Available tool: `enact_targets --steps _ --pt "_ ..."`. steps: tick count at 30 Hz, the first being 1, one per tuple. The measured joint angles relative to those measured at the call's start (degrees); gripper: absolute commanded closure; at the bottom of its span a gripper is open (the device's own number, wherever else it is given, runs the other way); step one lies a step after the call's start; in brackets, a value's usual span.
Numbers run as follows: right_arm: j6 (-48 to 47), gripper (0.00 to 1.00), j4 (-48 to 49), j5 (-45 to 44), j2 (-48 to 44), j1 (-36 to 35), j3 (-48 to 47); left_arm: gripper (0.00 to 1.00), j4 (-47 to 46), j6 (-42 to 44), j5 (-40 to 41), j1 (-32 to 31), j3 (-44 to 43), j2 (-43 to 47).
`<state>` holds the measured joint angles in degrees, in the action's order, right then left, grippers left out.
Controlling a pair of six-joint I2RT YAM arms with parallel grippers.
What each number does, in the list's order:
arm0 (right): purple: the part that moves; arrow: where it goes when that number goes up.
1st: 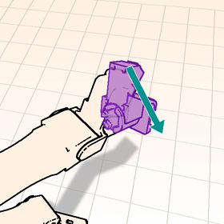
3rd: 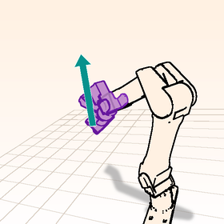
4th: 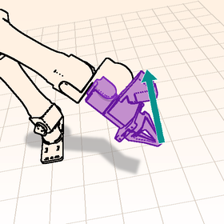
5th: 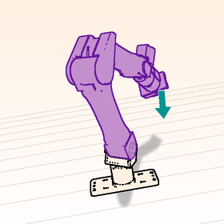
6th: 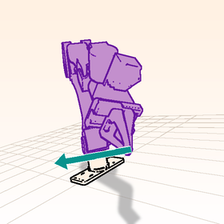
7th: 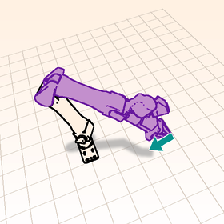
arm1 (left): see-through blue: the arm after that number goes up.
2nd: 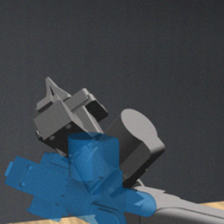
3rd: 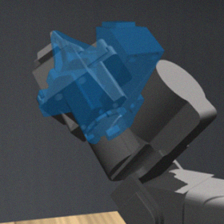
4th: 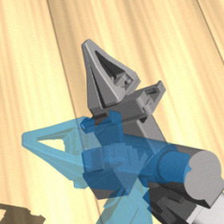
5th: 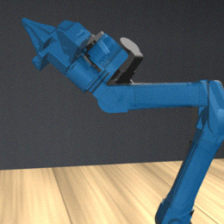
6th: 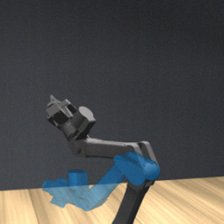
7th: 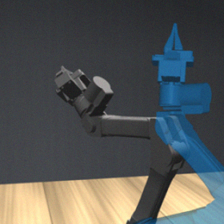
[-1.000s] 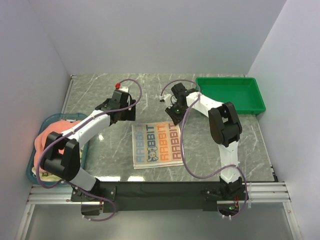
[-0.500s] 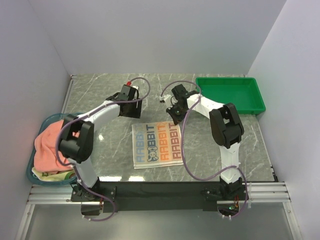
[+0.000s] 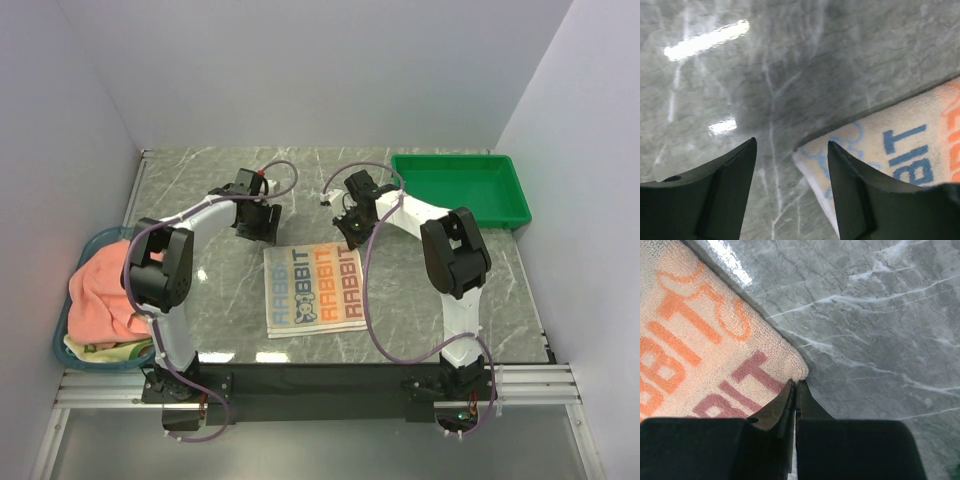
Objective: Fold and stack the towels
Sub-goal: Fold the towel
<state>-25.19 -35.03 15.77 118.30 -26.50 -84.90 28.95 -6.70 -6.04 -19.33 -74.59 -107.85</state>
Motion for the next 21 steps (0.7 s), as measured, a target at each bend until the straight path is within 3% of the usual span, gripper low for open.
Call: enact_targets --steps 3,15,21 --pt "0.1 1.00 0.0 -0.1 0.0 0.0 0.0 0.47 0.2 0.6 -1.0 1.1 0.0 0.0" --pt "0.9 1.00 0.3 -1.1 -0.2 -0.4 0.2 0.47 1.9 1.6 -3.1 0.6 0.0 -0.2" --pt "1.5 1.00 0.5 -1.4 -0.2 -0.4 0.3 0.52 2.5 1.5 -2.0 0.3 -0.2 -2.6"
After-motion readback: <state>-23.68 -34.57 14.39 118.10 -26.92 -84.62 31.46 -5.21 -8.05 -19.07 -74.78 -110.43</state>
